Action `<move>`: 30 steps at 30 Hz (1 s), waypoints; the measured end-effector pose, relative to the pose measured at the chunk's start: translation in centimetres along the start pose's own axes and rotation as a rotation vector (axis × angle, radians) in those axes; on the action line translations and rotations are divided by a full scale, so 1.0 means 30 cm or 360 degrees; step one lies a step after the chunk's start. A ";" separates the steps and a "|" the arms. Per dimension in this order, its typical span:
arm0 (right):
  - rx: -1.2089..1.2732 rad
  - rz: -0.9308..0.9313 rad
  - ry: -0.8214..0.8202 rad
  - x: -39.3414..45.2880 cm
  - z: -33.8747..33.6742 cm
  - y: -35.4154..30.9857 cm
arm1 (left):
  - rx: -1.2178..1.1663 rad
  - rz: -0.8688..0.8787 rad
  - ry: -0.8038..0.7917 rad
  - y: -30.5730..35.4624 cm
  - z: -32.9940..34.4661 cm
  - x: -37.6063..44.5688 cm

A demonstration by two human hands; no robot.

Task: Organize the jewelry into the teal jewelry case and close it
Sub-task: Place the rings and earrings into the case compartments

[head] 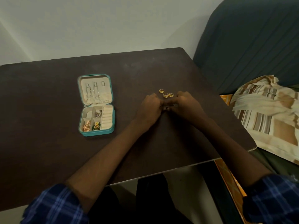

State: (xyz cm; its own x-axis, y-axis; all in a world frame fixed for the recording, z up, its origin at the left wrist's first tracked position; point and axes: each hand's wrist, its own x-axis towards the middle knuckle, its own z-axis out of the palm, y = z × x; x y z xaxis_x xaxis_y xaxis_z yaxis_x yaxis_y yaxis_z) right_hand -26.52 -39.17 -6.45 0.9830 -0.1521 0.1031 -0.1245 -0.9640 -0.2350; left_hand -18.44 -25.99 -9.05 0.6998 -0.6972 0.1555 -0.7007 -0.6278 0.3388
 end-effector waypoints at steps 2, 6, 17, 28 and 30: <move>-0.0007 0.0012 0.0030 0.002 0.010 0.004 | -0.0033 0.0001 0.0065 -0.003 0.011 0.000; 0.0025 0.0029 0.0041 -0.004 0.019 0.021 | -0.0195 0.0043 0.0192 -0.008 0.006 -0.013; 0.0097 0.0031 -0.0072 -0.012 -0.017 0.062 | -0.1098 -0.0296 0.0245 -0.016 -0.074 -0.036; 0.0090 0.0043 0.0019 -0.015 -0.004 0.087 | -0.1511 -0.0288 0.0205 -0.018 -0.142 -0.065; 0.0097 0.0053 0.0042 -0.018 0.000 0.091 | -0.1443 -0.0264 0.0198 -0.021 -0.143 -0.068</move>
State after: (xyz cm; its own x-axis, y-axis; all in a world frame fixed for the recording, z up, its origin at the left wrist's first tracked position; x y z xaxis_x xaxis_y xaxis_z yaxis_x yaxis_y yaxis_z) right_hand -27.38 -41.74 -7.15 0.9744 -0.1903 0.1197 -0.1478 -0.9434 -0.2968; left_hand -18.82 -22.68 -5.59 0.8278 -0.5478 0.1209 -0.2510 -0.1690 0.9531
